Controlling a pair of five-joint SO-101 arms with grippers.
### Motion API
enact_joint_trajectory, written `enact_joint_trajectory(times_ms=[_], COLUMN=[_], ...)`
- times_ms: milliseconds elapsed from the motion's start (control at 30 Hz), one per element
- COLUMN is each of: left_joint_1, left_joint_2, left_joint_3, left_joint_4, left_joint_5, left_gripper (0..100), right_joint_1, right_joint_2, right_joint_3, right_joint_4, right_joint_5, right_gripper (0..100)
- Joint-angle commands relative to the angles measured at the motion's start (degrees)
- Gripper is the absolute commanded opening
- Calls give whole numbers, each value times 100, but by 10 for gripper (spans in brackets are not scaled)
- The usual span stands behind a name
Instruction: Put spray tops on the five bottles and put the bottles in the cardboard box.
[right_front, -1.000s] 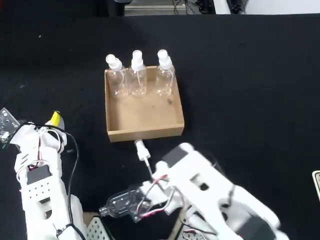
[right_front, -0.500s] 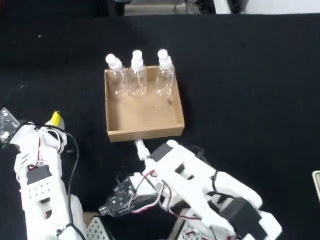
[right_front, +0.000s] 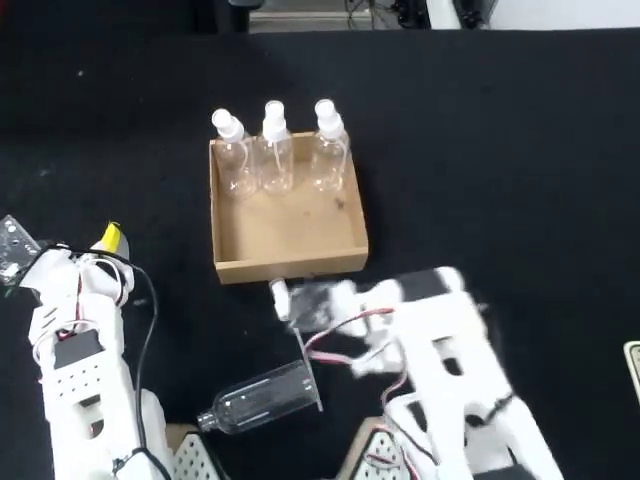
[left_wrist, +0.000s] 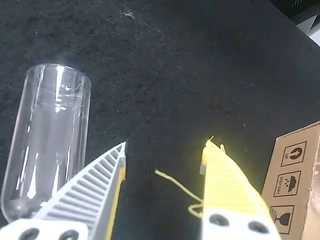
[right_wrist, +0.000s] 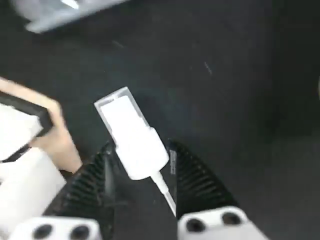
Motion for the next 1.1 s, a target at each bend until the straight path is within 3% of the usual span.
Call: enact_joint_trajectory(times_ms=[0,100,233,333,533,633,900,1067], left_joint_1=[66,66,101,101,101,101,101,101], left_joint_2=[-62,-62,-62,-62,-62,-62,-62,-62], left_joint_3=[-268,-268,-268,-259,-259,-259,-259,-259], left_joint_4=[-132,-132,-132,-132,-123,-123,-123,-114], left_joint_5=[-44,-44,-44,-44,-44,-44,-44,-44], left_gripper=[227,227,227,227,227,227,227,227], right_joint_1=[1697,2910,3859,4132,4158,4158,4044,4000], right_joint_2=[-13,497,1490,2273,3204,3275,3319,3327], right_joint_3=[-356,-725,-1305,-1701,-2273,-2457,-2484,-2334], right_joint_4=[-642,-1231,-1890,-2303,-2321,-2321,-1767,-1793], right_joint_5=[-316,-738,-1187,-1547,-1644,-1389,316,818], right_gripper=[11,13,16,38,266,283,283,282])
